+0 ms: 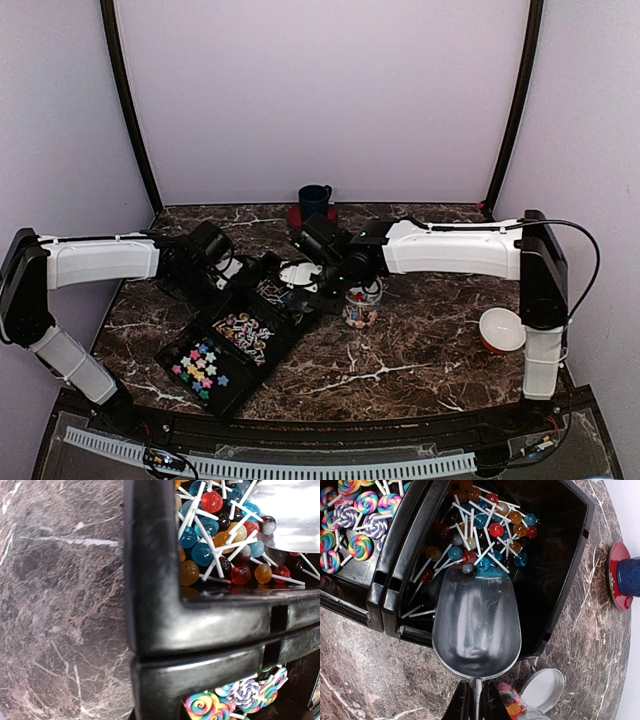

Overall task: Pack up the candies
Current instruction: Scoop the fake candies from the storage box.

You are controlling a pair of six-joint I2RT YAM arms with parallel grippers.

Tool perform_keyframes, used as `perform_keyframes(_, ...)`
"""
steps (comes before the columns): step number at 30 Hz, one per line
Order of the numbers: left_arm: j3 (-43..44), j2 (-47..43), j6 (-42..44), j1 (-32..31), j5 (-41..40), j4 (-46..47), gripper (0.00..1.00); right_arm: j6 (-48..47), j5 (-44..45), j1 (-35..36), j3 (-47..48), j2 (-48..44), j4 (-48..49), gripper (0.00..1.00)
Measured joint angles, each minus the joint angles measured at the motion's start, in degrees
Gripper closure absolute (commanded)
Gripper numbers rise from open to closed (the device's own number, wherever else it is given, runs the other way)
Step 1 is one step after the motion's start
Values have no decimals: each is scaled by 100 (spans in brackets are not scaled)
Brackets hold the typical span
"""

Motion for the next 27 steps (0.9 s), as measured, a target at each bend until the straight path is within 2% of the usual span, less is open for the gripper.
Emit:
perform_keyframes(9,-15,-122,-15,35,-234,-133,100,-247,-33,4,-136,4,407,100)
perform_keyframes(14,-15,-122,-188,22,-315,-192,100,286,-291,-72,608,339,-271,100)
perform_keyframes(27,-345,-201,-409,-142,389,120,100,1609,-1091,-96,391,85,-562,100)
